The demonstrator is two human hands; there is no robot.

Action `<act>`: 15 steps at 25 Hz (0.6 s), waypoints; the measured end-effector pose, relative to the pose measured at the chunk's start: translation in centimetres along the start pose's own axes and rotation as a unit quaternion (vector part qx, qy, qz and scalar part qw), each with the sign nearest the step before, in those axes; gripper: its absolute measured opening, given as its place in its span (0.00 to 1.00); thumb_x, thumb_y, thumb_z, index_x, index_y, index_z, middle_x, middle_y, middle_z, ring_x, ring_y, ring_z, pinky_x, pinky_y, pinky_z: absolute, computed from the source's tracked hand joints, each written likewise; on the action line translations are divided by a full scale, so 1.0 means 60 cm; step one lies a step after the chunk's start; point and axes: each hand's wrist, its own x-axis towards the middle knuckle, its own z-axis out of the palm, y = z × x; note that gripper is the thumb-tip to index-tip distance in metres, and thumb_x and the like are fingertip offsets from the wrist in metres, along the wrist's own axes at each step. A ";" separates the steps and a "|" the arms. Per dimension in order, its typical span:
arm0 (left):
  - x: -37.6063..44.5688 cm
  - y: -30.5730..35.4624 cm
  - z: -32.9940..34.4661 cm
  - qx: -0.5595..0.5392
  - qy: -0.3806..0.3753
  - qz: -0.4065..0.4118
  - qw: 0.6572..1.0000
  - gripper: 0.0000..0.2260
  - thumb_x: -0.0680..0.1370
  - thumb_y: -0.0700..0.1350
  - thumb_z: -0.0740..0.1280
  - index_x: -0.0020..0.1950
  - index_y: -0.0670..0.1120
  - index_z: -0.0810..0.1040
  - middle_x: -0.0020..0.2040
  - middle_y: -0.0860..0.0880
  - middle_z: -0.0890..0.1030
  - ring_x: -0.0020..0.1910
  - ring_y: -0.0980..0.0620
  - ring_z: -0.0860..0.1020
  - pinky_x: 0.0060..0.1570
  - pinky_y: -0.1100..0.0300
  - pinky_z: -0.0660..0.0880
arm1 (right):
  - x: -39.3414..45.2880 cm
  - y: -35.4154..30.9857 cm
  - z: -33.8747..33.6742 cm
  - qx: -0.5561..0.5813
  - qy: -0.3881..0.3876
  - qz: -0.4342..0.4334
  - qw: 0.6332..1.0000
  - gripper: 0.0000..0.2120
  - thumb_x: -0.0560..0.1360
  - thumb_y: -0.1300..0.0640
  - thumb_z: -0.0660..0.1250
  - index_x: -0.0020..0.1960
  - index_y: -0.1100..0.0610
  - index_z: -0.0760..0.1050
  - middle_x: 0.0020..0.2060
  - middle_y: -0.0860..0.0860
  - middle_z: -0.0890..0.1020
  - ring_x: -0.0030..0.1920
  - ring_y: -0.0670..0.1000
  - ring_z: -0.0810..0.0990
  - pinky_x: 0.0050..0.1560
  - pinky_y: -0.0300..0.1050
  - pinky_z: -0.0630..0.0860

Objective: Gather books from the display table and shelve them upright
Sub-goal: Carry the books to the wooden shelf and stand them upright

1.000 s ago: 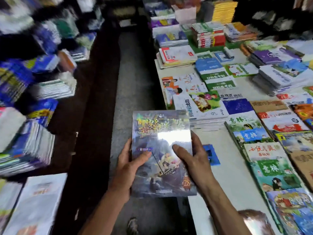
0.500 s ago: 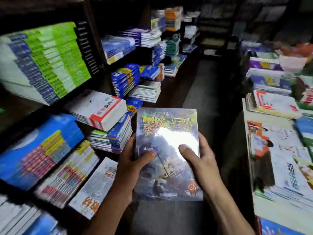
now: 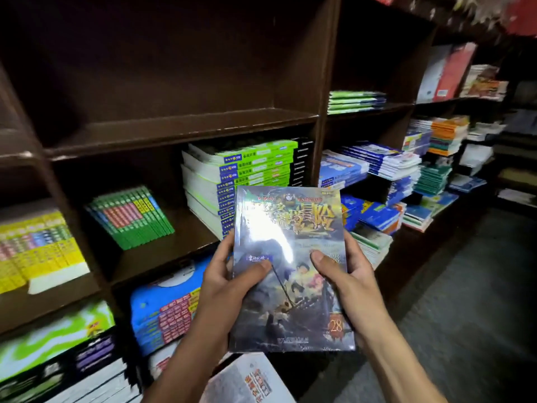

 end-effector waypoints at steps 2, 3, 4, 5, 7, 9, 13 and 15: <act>0.020 0.017 0.021 -0.003 0.018 0.023 1.000 0.29 0.67 0.39 0.75 0.67 0.52 0.77 0.52 0.48 0.88 0.46 0.47 0.87 0.36 0.58 0.82 | 0.052 -0.018 -0.006 0.004 -0.049 0.003 0.999 0.33 0.68 0.54 0.79 0.71 0.48 0.73 0.62 0.55 0.84 0.61 0.62 0.82 0.62 0.62 0.78; 0.028 0.025 0.036 -0.007 0.032 0.035 0.999 0.31 0.66 0.40 0.75 0.68 0.52 0.76 0.53 0.47 0.87 0.46 0.46 0.87 0.36 0.58 0.82 | 0.078 -0.028 -0.012 -0.002 -0.071 0.001 0.997 0.33 0.68 0.54 0.79 0.71 0.46 0.72 0.61 0.53 0.84 0.60 0.60 0.83 0.59 0.60 0.80; 0.040 0.031 0.052 -0.009 0.045 0.049 0.998 0.33 0.65 0.41 0.76 0.69 0.52 0.75 0.53 0.47 0.87 0.46 0.46 0.87 0.37 0.57 0.82 | 0.105 -0.040 -0.019 -0.005 -0.090 -0.003 0.996 0.32 0.69 0.53 0.79 0.70 0.45 0.73 0.60 0.52 0.85 0.59 0.59 0.85 0.55 0.56 0.83; 0.052 0.039 0.069 -0.009 0.056 0.061 0.997 0.35 0.64 0.42 0.76 0.71 0.52 0.73 0.55 0.47 0.87 0.48 0.45 0.86 0.39 0.56 0.83 | 0.132 -0.053 -0.027 -0.002 -0.108 -0.008 0.994 0.31 0.70 0.54 0.78 0.70 0.45 0.73 0.59 0.51 0.86 0.57 0.57 0.86 0.50 0.52 0.84; 0.076 0.049 0.098 0.005 0.075 0.083 0.994 0.39 0.63 0.44 0.78 0.73 0.52 0.71 0.58 0.47 0.86 0.50 0.45 0.86 0.42 0.54 0.83 | 0.179 -0.072 -0.037 0.002 -0.141 -0.010 0.990 0.30 0.71 0.53 0.78 0.70 0.44 0.73 0.58 0.50 0.86 0.55 0.55 0.86 0.49 0.49 0.85; 0.102 0.062 0.123 0.015 0.094 0.107 0.990 0.40 0.63 0.42 0.81 0.73 0.52 0.71 0.59 0.47 0.85 0.51 0.45 0.86 0.43 0.55 0.83 | 0.224 -0.091 -0.041 0.003 -0.166 -0.011 0.986 0.28 0.68 0.49 0.78 0.66 0.39 0.76 0.58 0.48 0.86 0.56 0.52 0.86 0.52 0.49 0.84; 0.167 0.102 0.164 0.023 0.123 0.156 0.980 0.32 0.67 0.43 0.78 0.68 0.56 0.74 0.57 0.47 0.86 0.51 0.43 0.86 0.47 0.48 0.83 | 0.327 -0.130 -0.036 0.009 -0.219 -0.015 0.976 0.28 0.66 0.44 0.77 0.66 0.37 0.75 0.61 0.49 0.85 0.59 0.55 0.85 0.57 0.56 0.82; 0.202 0.122 0.175 0.038 0.131 0.188 0.973 0.28 0.67 0.43 0.78 0.65 0.57 0.77 0.55 0.48 0.86 0.50 0.45 0.86 0.44 0.51 0.83 | 0.378 -0.140 -0.021 0.021 -0.238 -0.022 0.971 0.26 0.68 0.43 0.76 0.65 0.38 0.76 0.61 0.50 0.85 0.60 0.56 0.84 0.58 0.58 0.81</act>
